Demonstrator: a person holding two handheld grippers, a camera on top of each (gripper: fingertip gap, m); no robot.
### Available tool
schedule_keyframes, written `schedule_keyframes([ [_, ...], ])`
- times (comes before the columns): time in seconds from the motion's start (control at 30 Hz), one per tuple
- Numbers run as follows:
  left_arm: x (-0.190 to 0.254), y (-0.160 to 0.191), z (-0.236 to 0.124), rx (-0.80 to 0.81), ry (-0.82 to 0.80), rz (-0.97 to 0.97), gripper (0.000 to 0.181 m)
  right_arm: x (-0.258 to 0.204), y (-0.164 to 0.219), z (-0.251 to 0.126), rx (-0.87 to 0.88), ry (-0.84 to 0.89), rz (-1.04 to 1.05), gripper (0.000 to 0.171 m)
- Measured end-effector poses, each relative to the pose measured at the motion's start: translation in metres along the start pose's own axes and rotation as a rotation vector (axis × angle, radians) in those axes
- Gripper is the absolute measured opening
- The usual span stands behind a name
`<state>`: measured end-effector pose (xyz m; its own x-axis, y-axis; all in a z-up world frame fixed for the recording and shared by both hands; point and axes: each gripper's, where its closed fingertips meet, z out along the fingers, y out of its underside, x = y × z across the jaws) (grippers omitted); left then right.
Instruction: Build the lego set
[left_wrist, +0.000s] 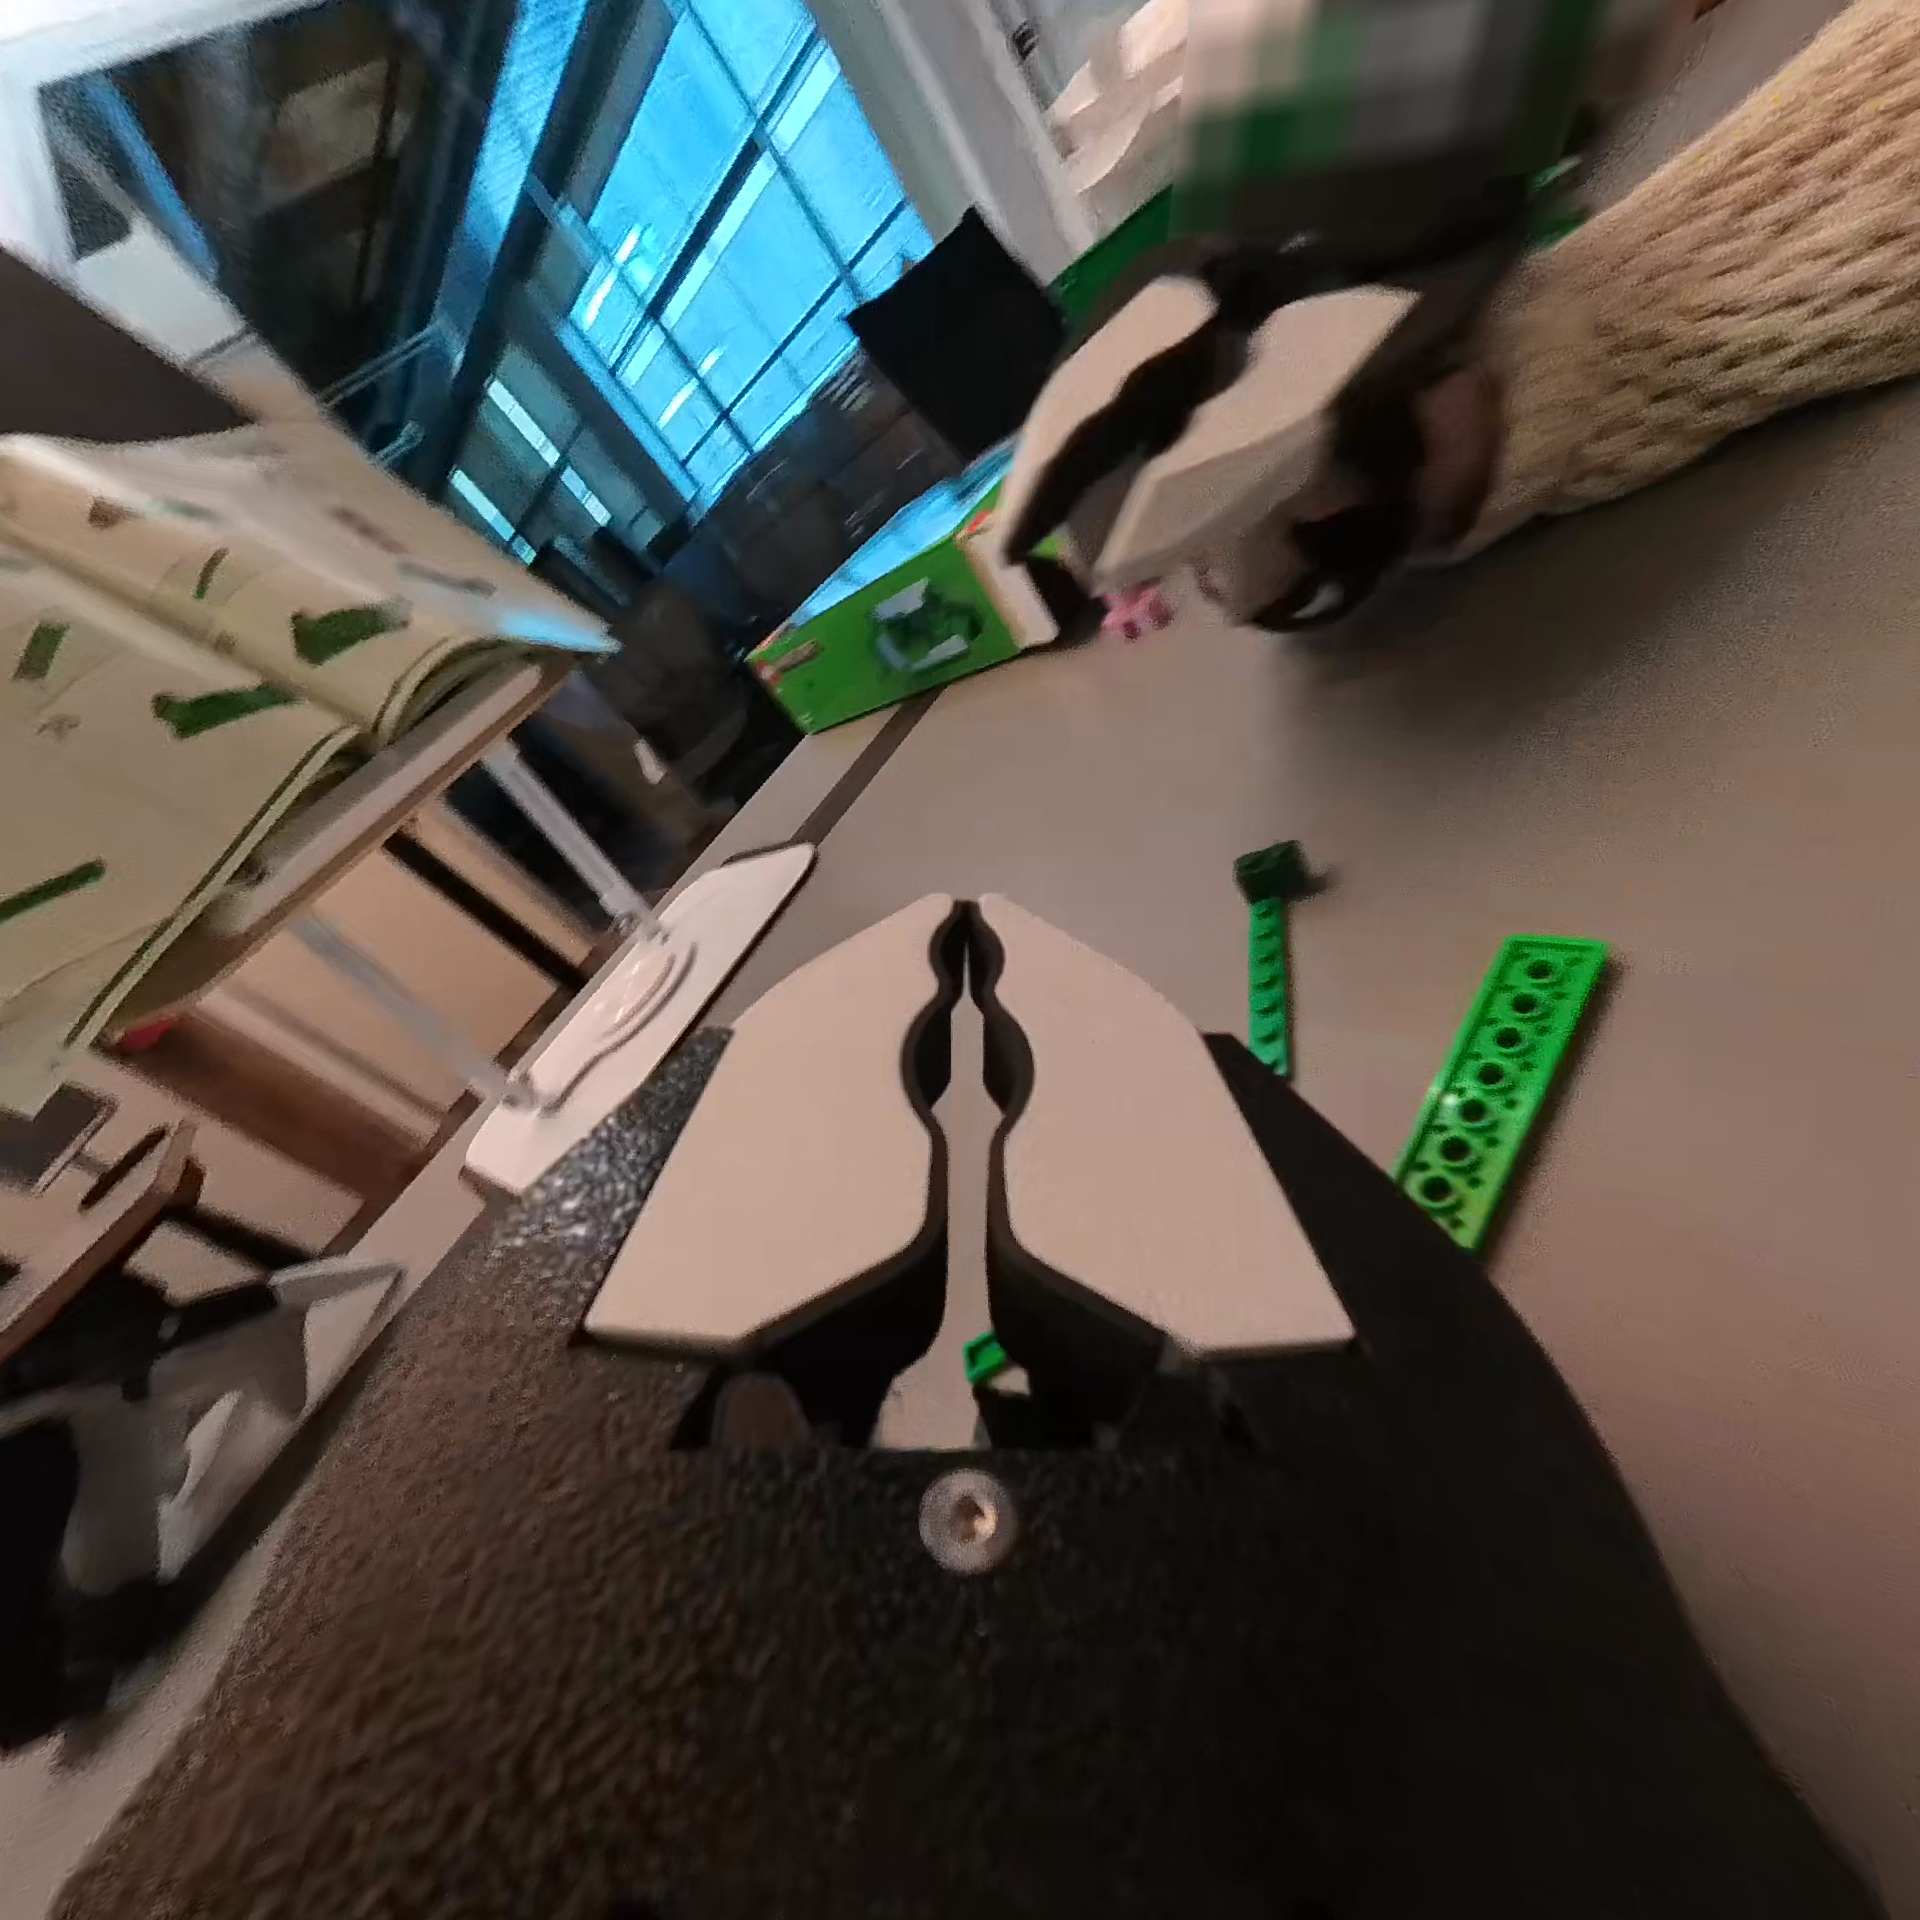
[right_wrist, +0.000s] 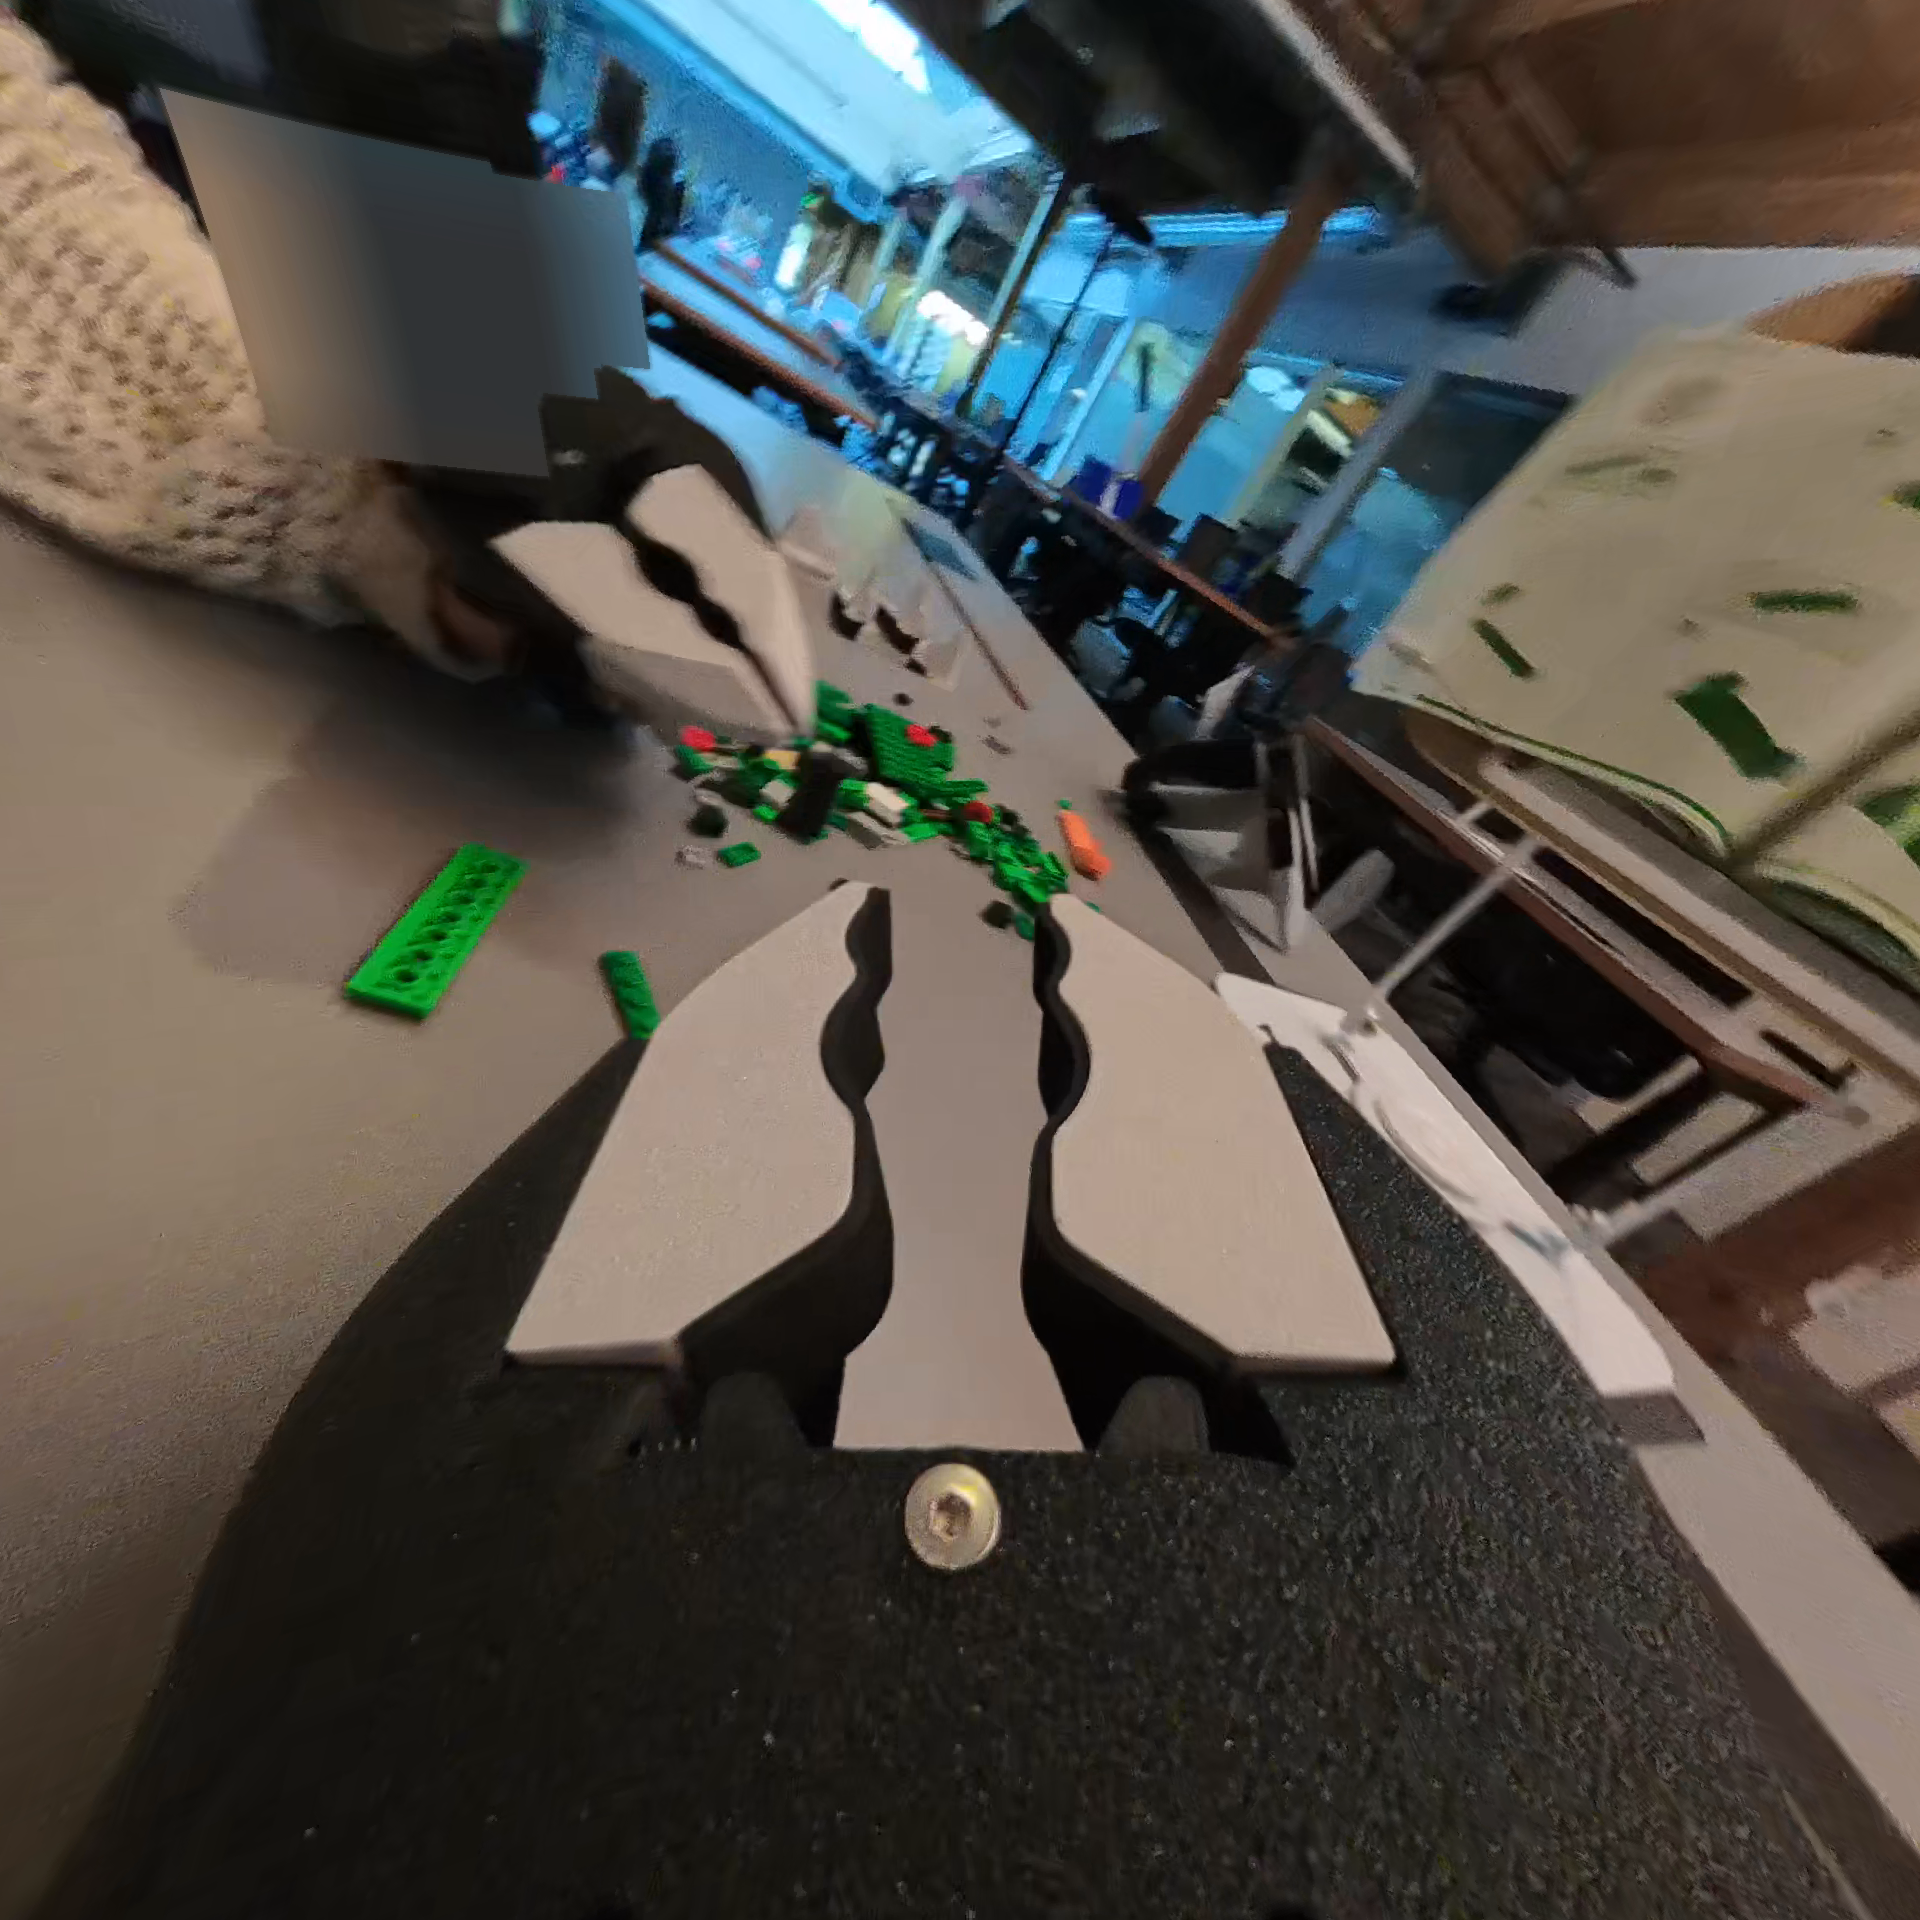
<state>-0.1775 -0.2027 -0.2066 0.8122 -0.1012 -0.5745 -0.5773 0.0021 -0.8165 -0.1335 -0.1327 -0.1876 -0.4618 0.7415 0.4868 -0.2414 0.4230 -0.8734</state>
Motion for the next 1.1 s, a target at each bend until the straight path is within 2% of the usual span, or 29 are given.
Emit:
schedule_keyframes([
  [0.07, 0.010, -0.007, -0.001, 0.040, 0.049, 0.021, 0.000, 0.016, 0.003, -0.003, 0.002, 0.069, 0.061, 0.024],
  [0.17, 0.023, -0.012, -0.005, 0.070, 0.148, -0.001, 0.000, 0.015, 0.001, -0.001, 0.029, 0.045, 0.128, 0.024],
  [0.27, 0.047, -0.010, -0.014, 0.042, 0.390, -0.082, 0.000, -0.001, 0.008, 0.005, -0.020, -0.054, 0.138, 0.024],
  [0.37, 0.069, 0.002, -0.029, -0.109, 0.651, -0.214, 0.005, -0.017, 0.015, 0.010, -0.083, -0.161, 0.139, 0.024],
  [0.57, 0.085, 0.029, -0.034, -0.321, 0.719, -0.177, 0.020, -0.040, 0.022, 0.012, -0.172, -0.311, 0.132, 0.024],
  [0.6, 0.088, 0.031, -0.034, -0.343, 0.728, -0.171, 0.019, -0.043, 0.024, 0.012, -0.189, -0.326, 0.134, 0.024],
  [0.77, 0.089, 0.032, -0.032, -0.369, 0.724, -0.201, 0.015, -0.044, 0.020, 0.010, -0.180, -0.298, 0.122, 0.027],
  [0.9, 0.085, 0.034, -0.027, -0.390, 0.677, -0.217, 0.014, -0.074, 0.013, 0.006, -0.212, -0.381, 0.113, 0.027],
  [1.0, 0.082, 0.031, -0.024, -0.384, 0.660, -0.261, 0.014, -0.095, 0.011, 0.008, -0.238, -0.383, -0.006, 0.029],
  [1.1, 0.082, 0.010, -0.025, -0.303, 0.711, -0.419, 0.014, -0.104, 0.009, 0.011, -0.247, -0.345, -0.146, 0.029],
])
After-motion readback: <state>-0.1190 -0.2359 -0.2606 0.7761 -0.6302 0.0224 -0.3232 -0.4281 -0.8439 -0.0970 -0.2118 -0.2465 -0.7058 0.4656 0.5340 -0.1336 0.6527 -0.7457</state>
